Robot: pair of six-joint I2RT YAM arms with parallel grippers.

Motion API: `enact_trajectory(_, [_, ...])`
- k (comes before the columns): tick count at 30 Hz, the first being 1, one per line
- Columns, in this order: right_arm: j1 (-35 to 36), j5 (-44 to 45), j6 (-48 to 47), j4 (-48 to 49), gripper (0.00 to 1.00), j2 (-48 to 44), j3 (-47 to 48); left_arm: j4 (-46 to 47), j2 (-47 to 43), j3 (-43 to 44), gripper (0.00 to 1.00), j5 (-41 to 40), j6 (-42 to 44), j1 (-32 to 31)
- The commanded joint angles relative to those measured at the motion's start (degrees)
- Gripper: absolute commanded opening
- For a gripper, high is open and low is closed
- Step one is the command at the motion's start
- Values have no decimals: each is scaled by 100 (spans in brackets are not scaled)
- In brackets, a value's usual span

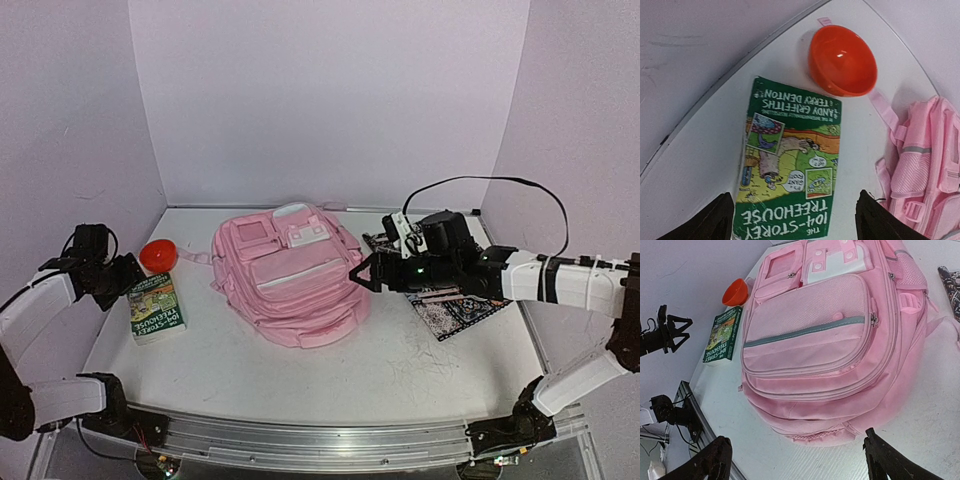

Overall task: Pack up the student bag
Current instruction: Move the book to the center of the board.

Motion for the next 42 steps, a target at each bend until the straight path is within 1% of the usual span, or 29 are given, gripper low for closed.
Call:
enact_trajectory(1, [27,-428,-187,165,92,52,160,549,22,-334,83,29,-235,511])
enact_trajectory(7, [28,-671,-195,364,92,41,28,810,423,-632,74,366,-327,1019])
enact_trajectory(10, [26,-776,-205,475,92,46,-51,1143,688,-899,70,835,-478,1190])
enact_trajectory(13, [26,-874,-215,543,92,78,-80,1419,1002,-1042,65,1188,-564,1224])
enact_trajectory(17, [30,-925,-213,618,91,56,-115,1645,1260,-1207,49,1360,-579,1260])
enact_trajectory(19, [27,-943,-207,641,91,44,-116,1662,1319,-1221,45,1373,-558,1264])
enact_trajectory(23, [26,-994,-191,710,91,41,-132,1684,1423,-1281,42,1445,-530,1278])
enact_trajectory(27, [35,-1087,-172,787,91,86,-99,1682,1525,-1351,28,1848,-502,1275])
enact_trajectory(31, [70,-1151,-146,852,90,178,-7,1664,1344,-1557,19,2312,-613,1268])
enact_trajectory(37, [218,-1193,-32,1010,90,399,148,1663,883,-2123,2,3059,-987,1258])
enact_trajectory(39, [287,-1222,1,1046,90,484,243,1660,605,-2286,0,3205,-1187,1199])
enact_trajectory(42, [397,-1269,46,1108,90,634,380,1658,216,-2481,0,3272,-1514,977])
